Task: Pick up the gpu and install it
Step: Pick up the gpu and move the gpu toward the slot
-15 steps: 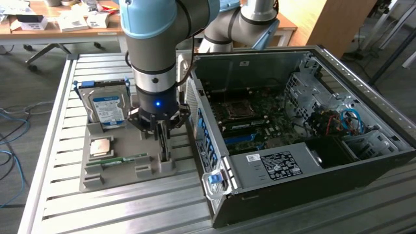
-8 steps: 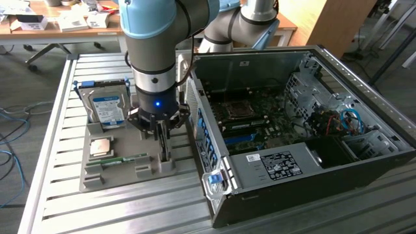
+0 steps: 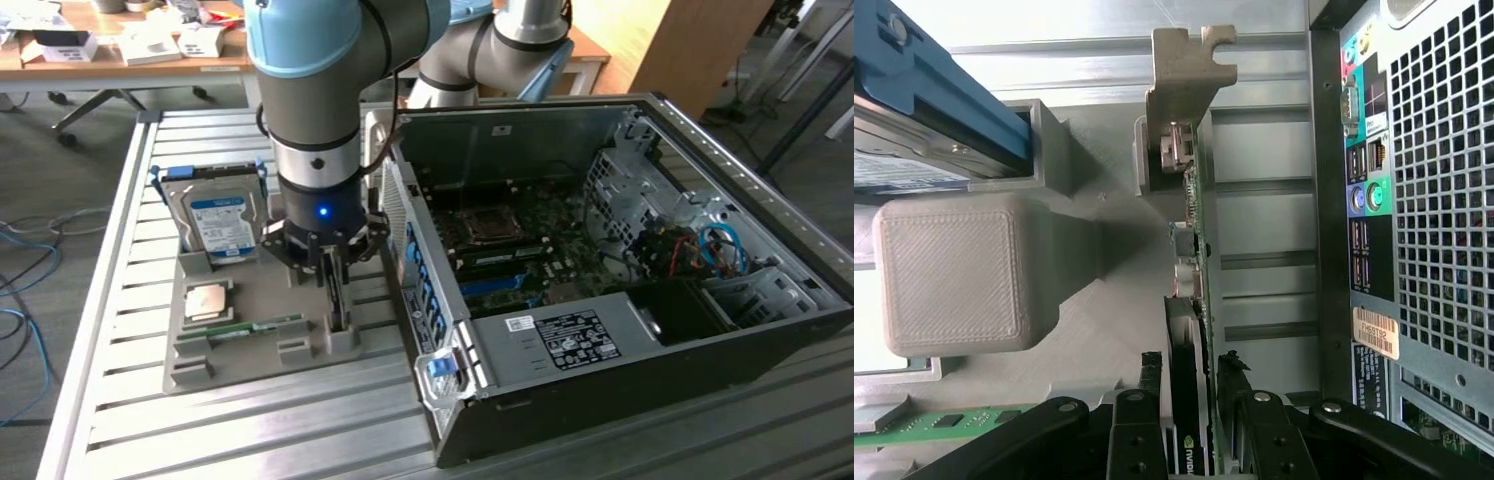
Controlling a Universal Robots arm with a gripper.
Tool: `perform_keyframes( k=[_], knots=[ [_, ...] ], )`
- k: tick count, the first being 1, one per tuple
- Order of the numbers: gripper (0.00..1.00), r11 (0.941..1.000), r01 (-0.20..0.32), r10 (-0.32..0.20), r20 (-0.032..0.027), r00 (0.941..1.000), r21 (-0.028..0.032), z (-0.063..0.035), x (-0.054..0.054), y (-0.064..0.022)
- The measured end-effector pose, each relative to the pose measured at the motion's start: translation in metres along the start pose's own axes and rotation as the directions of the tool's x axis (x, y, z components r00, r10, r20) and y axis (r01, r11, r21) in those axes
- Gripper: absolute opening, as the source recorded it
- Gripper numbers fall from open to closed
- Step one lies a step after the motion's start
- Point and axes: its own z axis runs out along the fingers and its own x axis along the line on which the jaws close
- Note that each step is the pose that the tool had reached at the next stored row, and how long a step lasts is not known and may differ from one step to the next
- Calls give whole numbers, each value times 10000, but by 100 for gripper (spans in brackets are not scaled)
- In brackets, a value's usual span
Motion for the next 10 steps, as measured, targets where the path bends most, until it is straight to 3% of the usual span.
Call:
perform_keyframes(
  k=[10],
  knots=[
    [36, 10000, 0, 0, 0, 10000, 0, 0, 0, 1]
  ],
)
